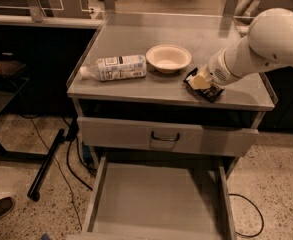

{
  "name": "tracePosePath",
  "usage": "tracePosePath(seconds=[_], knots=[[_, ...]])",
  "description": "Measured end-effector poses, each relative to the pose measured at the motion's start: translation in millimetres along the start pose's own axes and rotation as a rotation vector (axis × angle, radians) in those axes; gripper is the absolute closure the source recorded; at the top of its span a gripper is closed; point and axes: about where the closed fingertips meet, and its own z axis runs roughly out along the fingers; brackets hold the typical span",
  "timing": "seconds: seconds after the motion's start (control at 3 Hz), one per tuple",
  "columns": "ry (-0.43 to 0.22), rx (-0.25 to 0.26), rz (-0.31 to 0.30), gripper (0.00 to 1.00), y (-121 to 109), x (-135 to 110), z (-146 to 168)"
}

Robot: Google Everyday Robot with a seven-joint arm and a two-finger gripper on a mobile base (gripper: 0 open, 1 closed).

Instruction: Pick rxbar chocolate from middle drawer and place on counter

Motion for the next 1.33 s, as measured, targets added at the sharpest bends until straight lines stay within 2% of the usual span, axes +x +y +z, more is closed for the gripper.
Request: tracePosePath(seconds=[0.67, 1.0, 1.33], knots=[[0.000, 0.000, 0.000, 0.12, 0.0, 0.0, 0.0], [0.000, 0.000, 0.000, 0.00, 0.2, -0.1, 0.2], [0.000, 0.000, 0.000, 0.00, 0.2, -0.1, 0.2]])
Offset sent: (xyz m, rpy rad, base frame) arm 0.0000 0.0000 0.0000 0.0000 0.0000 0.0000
